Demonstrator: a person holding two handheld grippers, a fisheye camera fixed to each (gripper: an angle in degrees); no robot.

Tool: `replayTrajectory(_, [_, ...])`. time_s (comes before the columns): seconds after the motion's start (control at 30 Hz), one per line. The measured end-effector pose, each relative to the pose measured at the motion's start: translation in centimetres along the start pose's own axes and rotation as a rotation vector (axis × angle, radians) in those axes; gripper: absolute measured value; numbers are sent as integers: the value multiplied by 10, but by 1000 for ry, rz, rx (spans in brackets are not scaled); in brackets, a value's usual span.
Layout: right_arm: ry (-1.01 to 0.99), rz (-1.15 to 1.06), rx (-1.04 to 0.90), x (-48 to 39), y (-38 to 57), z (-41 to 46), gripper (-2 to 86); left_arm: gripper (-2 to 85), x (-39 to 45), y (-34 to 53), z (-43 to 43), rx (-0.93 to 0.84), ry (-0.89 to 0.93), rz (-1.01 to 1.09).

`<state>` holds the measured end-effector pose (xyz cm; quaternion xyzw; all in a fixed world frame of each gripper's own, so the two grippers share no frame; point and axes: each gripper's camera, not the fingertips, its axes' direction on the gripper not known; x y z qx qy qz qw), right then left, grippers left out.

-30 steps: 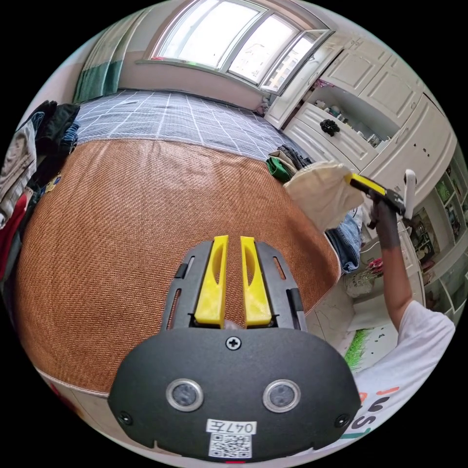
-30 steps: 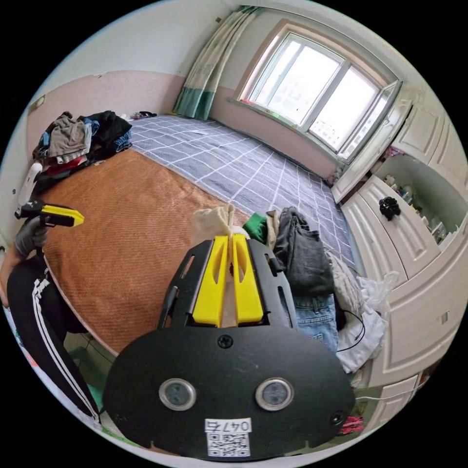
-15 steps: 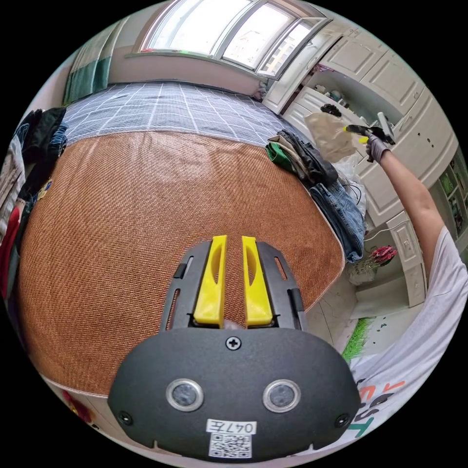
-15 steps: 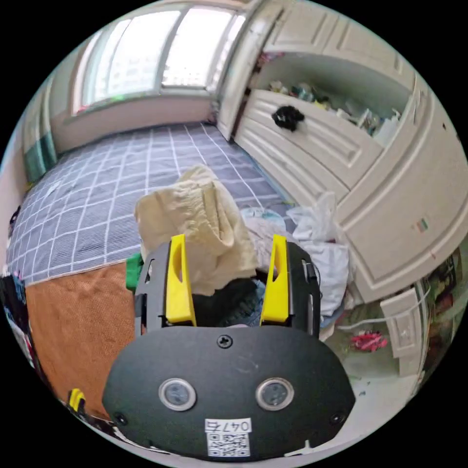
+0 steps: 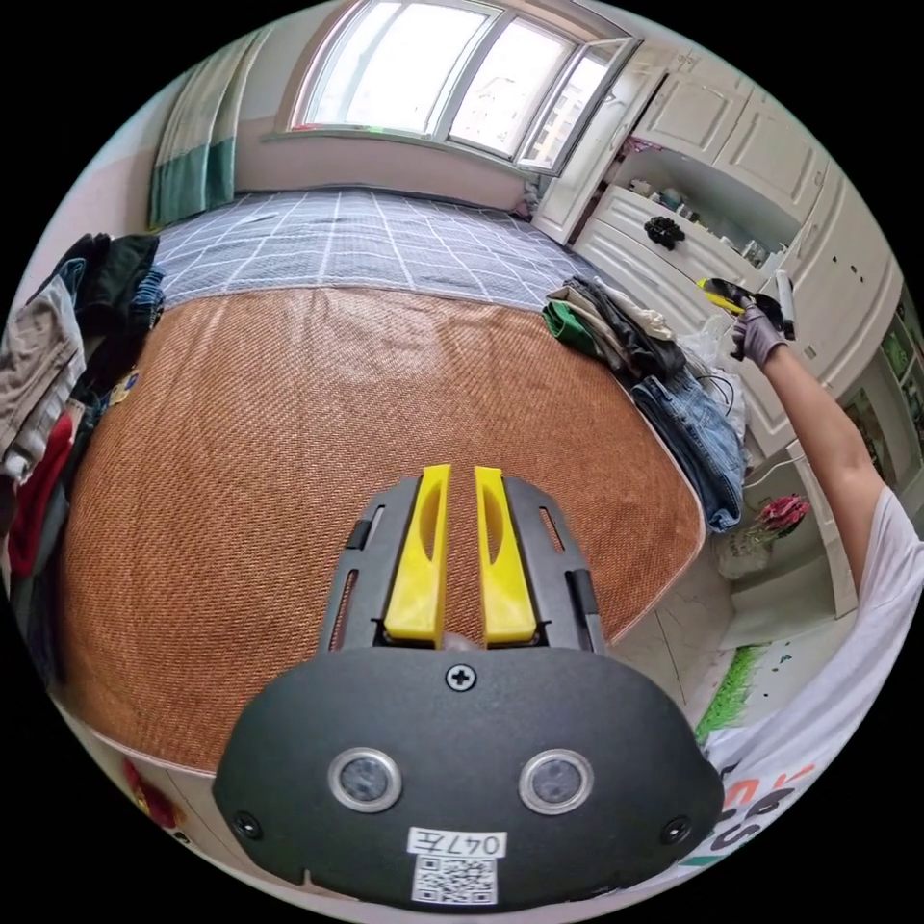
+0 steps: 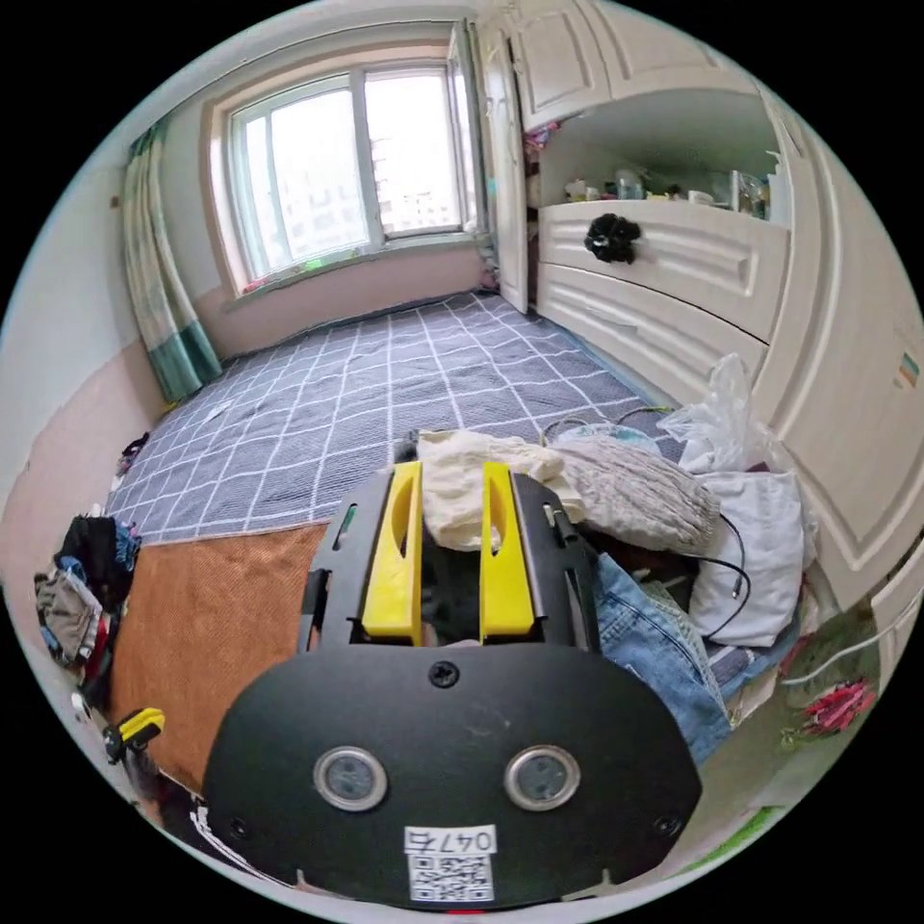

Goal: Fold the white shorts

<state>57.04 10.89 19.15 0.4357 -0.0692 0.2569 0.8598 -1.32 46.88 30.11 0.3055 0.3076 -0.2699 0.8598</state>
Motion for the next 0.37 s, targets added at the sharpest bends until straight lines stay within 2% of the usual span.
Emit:
replayTrajectory(0.07, [-202,-60,-30,-34,15,16,27,12,-9,10,-16,14,-51,-21])
replayTrajectory(0.13, [-576,-118,-118,-87,57,54,7,-4,-22,25,-37,21,-128,-49])
replayTrajectory(0.17, [-667,-138,-141,-102,72,64,3,-5,-26,29,-42,21,-141,-54])
replayTrajectory(0.23, [-972,-196,-238,-166,140,105,-3,-9,-41,46,-64,35,-161,-79])
replayTrajectory(0.37, [-1360,-23,-247,-230,256,160,-6,-10,-65,75,-97,68,-169,-110])
